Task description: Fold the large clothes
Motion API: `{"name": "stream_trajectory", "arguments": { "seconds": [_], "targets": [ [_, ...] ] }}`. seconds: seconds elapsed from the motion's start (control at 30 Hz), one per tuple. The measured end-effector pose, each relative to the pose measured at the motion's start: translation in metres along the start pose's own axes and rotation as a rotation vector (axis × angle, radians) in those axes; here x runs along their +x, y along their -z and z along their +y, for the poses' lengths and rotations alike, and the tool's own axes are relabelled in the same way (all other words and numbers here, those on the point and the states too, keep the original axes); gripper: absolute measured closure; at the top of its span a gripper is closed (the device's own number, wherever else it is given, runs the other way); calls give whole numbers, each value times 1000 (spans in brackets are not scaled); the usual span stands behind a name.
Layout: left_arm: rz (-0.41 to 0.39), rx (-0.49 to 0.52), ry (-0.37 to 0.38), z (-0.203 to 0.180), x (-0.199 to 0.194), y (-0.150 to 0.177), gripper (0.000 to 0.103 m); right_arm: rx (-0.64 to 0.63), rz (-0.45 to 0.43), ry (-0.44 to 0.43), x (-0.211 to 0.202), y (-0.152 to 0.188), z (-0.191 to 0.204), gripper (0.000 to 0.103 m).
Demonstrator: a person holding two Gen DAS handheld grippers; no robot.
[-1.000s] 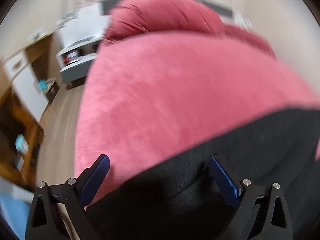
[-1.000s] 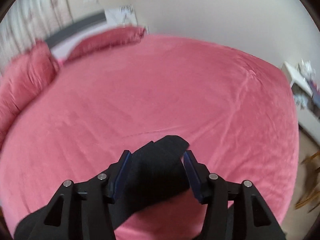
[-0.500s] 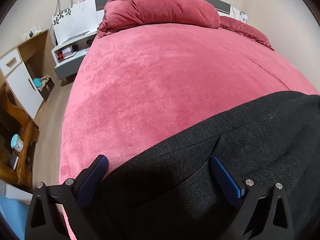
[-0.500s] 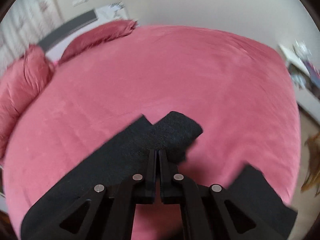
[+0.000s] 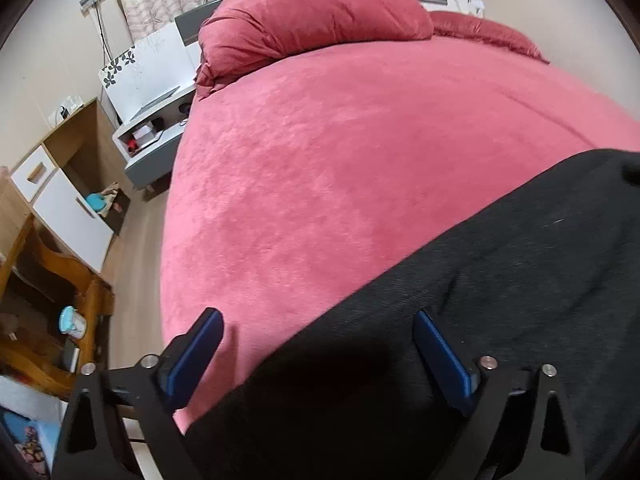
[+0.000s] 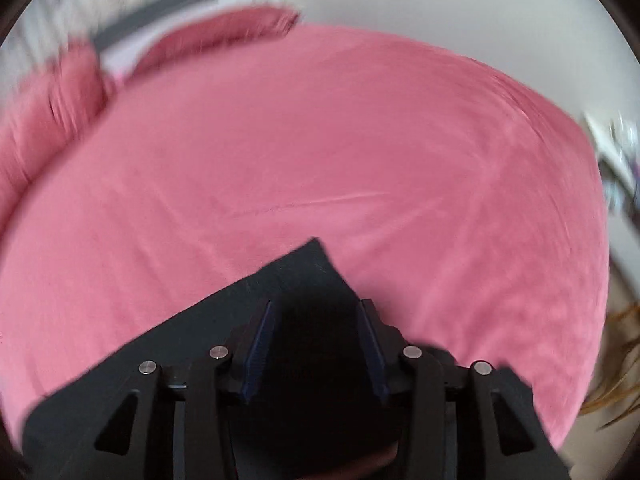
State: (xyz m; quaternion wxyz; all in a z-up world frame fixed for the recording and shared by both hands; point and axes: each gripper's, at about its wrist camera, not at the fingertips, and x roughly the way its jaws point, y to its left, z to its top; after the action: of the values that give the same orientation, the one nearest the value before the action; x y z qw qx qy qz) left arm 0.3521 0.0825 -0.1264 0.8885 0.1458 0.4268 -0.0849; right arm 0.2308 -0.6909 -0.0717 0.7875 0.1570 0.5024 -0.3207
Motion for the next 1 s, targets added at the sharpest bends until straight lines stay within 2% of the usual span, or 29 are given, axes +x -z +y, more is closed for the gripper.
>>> {"name": "stream_trajectory", "arguments": {
  "seconds": [0.07, 0.1, 0.13, 0.17, 0.2, 0.23, 0.27, 0.33, 0.4, 0.47, 0.5, 0.53, 0.57, 0.6, 0.63, 0.67, 0.7, 0.73, 0.8, 0.83, 0.87, 0.9, 0.93, 0.97, 1.0],
  "targets": [
    [16, -13, 29, 4, 6, 4, 8, -23, 62, 57, 27, -7, 14, 59],
    [11, -24, 39, 5, 7, 6, 8, -20, 96, 56, 39, -8, 17, 59],
    [5, -25, 52, 6, 6, 7, 13, -9, 91, 61, 42, -5, 16, 59],
    [-4, -16, 74, 6, 5, 8, 30, 11, 48, 53, 40, -1, 16, 71],
    [-20, 13, 93, 1, 2, 10, 37, 33, 25, 27, 36, 1, 15, 94],
    [-40, 50, 77, -7, -1, 12, 54, 49, 22, 12, 33, 4, 14, 98],
    [-51, 89, 77, -15, -5, 13, 83, 50, 6, -6, 26, 4, 13, 103],
    [-59, 130, 44, -27, -12, 12, 90, 61, -59, -59, 4, -3, 11, 103],
    [-47, 70, 84, -17, -14, 8, 91, 75, -153, -57, -27, -24, 11, 103],
    [-27, 27, 120, -9, -13, 4, 91, 86, -192, -73, -44, -48, 11, 103],
    [-19, 50, 111, -11, -13, 3, 90, 75, -186, -80, -48, -57, 14, 103],
    [-19, 88, 85, -17, -14, 3, 85, 41, -148, -117, -48, -63, 20, 103],
    [-24, 107, 74, -19, -14, 2, 80, -3, -74, -147, -42, -62, 27, 101],
    [-36, 122, 76, -22, -14, 3, 73, -31, -22, -125, -34, -59, 28, 87],
    [-48, 130, 69, -23, -14, 5, 57, -57, 12, -66, -24, -51, 26, 73],
    [-62, 131, 38, -23, -13, 6, 42, -79, 26, -13, -15, -41, 23, 52],
    [-74, 107, 4, -19, -12, 6, 35, -82, 29, 17, -8, -34, 19, 48],
    [-73, 83, 0, -16, -12, 7, 27, -67, 34, 32, 3, -25, 12, 48],
    [-57, 26, 41, -4, -9, 9, 22, -8, 78, 20, 23, -16, -1, 38],
    [-51, 15, 53, -1, -7, 9, 21, 17, 104, 14, 34, -11, -6, 37],
    [-40, 1, 65, 2, -5, 11, 21, 36, 121, -2, 41, -7, -9, 37],
    [-32, -12, 77, 3, -4, 12, 21, 47, 103, -15, 42, -4, -11, 37],
    [-32, -11, 82, 2, -5, 12, 28, 48, 61, -18, 38, -1, -11, 41],
    [-34, 1, 90, 0, -5, 13, 43, 40, 31, -12, 32, 3, -10, 69],
    [-39, 30, 88, -4, -6, 13, 52, 35, 25, -27, 28, 5, -9, 95]
  ]
}}
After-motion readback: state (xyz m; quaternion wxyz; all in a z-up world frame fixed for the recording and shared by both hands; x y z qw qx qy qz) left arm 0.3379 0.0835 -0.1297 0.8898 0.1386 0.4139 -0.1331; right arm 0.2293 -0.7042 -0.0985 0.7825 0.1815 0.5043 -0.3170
